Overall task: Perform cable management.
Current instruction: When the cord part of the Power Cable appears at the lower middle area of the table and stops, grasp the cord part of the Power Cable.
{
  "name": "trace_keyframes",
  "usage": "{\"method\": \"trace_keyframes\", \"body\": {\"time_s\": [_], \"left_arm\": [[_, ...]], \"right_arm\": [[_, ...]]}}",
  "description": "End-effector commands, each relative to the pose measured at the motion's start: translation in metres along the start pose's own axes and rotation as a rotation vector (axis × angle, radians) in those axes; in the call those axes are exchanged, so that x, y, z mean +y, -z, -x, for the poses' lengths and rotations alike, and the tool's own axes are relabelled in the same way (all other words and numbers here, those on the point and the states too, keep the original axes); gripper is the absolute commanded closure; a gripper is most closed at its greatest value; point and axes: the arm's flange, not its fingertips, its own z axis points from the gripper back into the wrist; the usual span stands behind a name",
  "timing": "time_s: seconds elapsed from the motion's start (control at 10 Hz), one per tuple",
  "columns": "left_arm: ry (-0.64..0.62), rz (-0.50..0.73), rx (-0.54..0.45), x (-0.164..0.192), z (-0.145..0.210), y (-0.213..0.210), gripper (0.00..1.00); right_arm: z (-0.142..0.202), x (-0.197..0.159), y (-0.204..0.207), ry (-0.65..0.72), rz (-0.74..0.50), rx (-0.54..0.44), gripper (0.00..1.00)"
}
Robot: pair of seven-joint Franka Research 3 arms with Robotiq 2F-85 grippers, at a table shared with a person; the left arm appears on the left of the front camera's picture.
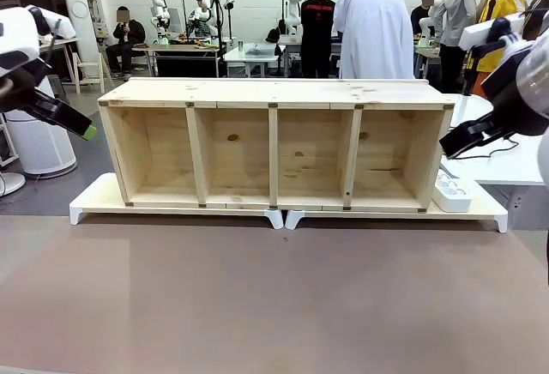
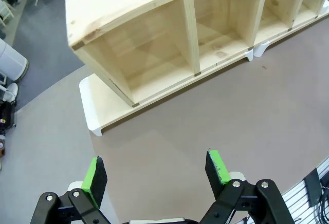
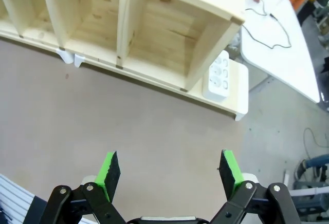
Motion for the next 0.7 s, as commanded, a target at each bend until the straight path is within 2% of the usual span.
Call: {"method": "trace_keyframes", "body": {"time_s": [0.0,0.3,0.4,0.6], "left_arm": [[-0.002,-0.002,-0.011,-0.036,0.125,0.025,0.0],[0.008,0.041,-0.021,-0.038,0.125,0.033,0.0],[-0.005,0.0,0.004,0.0,0.007,-0.018,0.0],[-0.005,0.0,0.004,0.0,0.007,-0.018,0.0]], "right_arm": [[0.088,0.015,0.015,0.031,0.03,-0.019,0.0],[0.087,0.018,0.021,0.026,0.009,-0.036,0.0],[0.004,0.008,-0.021,0.009,0.026,-0.024,0.0],[0.004,0.008,-0.021,0.009,0.026,-0.024,0.0]]}}
